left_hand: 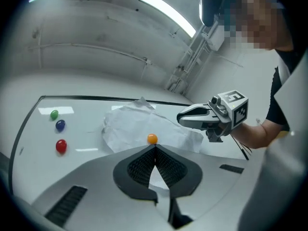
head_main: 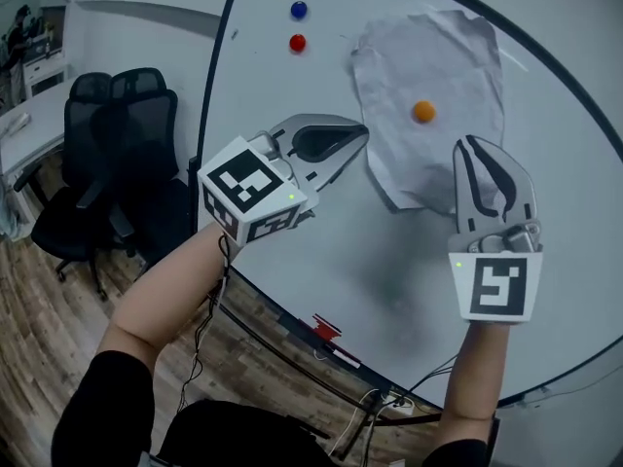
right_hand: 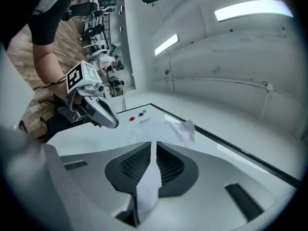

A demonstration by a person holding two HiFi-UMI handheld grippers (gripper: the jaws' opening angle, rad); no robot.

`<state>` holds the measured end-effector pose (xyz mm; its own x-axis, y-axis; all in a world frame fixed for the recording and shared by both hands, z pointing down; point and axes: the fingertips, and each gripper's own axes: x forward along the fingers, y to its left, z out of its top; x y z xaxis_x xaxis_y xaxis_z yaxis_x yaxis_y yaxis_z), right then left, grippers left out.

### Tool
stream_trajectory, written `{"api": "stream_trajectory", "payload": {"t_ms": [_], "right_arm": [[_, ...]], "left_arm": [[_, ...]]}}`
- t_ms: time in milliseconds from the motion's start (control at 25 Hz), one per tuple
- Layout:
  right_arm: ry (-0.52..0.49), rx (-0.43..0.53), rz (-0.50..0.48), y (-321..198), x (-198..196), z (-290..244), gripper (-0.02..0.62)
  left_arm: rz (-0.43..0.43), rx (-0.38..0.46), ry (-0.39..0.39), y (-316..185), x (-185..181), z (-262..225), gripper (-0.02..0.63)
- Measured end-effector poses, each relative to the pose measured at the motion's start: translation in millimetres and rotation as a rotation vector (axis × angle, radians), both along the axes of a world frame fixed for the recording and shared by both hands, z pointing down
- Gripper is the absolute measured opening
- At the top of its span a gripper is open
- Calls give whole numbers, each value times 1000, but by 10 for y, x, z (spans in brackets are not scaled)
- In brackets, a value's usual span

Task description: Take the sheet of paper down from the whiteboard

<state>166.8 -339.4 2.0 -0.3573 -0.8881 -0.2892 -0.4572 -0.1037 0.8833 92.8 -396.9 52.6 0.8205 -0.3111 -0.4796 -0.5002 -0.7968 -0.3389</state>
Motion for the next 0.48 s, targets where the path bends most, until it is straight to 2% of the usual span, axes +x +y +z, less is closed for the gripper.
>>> {"api": "stream_trajectory", "payload": {"t_ms": [80,160,320,400,480], "right_arm": [[-62,-10,28,14,182,-85,55],[-130,-41,20,49,328,-155,137],[-209,-109,58,146,626,-112,137],[-235,-132,83,229,784,-17,135],[-268,-158,85,309,872,86,135]], "left_arm": [[-45,39,-19,1,84,-209,14],[-97,84,-44,-13,192,-370,55],[-190,143,-123,-130,449,-501,109],[-199,140,-159,-183,560,-500,144],[-199,136,-172,-204,617,-493,147]]}}
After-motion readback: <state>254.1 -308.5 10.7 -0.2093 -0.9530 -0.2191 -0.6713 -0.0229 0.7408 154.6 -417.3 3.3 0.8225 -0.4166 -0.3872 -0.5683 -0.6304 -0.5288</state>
